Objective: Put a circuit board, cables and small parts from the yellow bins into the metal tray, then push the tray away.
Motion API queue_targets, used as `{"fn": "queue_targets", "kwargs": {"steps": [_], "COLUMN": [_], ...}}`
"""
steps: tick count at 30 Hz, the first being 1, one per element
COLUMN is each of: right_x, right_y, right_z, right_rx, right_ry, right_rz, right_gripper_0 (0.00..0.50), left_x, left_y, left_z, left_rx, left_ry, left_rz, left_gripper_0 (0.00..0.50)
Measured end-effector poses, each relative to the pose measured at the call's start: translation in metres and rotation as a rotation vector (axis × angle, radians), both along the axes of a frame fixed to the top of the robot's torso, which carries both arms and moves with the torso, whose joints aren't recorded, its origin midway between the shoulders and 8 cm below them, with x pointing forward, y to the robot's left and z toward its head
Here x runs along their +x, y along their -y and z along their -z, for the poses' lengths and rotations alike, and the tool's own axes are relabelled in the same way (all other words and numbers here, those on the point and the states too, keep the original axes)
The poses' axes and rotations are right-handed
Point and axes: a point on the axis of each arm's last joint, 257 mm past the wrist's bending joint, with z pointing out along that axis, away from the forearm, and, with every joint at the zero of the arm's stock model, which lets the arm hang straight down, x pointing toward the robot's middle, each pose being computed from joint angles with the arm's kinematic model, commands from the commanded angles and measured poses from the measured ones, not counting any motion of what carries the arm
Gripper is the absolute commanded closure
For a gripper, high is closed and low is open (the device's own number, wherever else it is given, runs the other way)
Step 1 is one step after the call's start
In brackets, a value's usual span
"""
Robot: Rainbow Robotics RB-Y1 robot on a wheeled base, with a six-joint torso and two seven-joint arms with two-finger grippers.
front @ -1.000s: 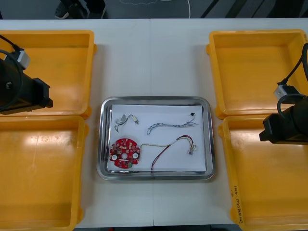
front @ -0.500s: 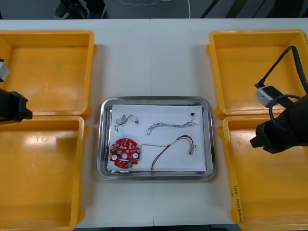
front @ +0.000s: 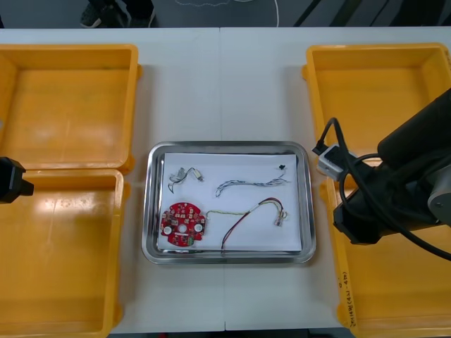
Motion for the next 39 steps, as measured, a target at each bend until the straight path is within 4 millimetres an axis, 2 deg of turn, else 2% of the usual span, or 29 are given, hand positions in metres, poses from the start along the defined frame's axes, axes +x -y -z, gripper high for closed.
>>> {"fn": "queue_targets", "kwargs": {"steps": [6,12,17,22,31,39], "right_x": [0.0,0.01,0.016,0.01,0.006,-0.007], "right_y": [-0.019,-0.034,-0.059,-0.079,-0.099,-0.123], "right_z": [0.005,0.014,0.018,0.021,0.024,0.029], "right_rx": [-0.038,-0.052,-0.044,-0.035,-0.049,-0.056], "right_ry": [-0.001,-0.032,-0.056,-0.065,-0.05,-0.055], "right_rz": [-0.083,-0.098,-0.126,-0.173,-0.247,-0.321], "right_gripper_0": [0.019,0.019,0.02,0.021,0.019,0.019], "left_x": [-0.002,-0.002,-0.002,-0.002,-0.002,-0.002], "left_y": [-0.004,-0.005,-0.006,-0.007,-0.007,-0.012], "left_z": [-0.004,-0.005,-0.005,-0.005,-0.005,-0.005], "left_rx": [-0.015,-0.017,-0.016,-0.014,-0.012,-0.001], "left_ry": [0.008,0.012,0.013,0.013,0.013,0.016], "left_rz": [-0.014,-0.017,-0.017,-0.02,-0.023,-0.035], "left_gripper_0": [0.0,0.0,0.0,0.0,0.0,0.0]}}
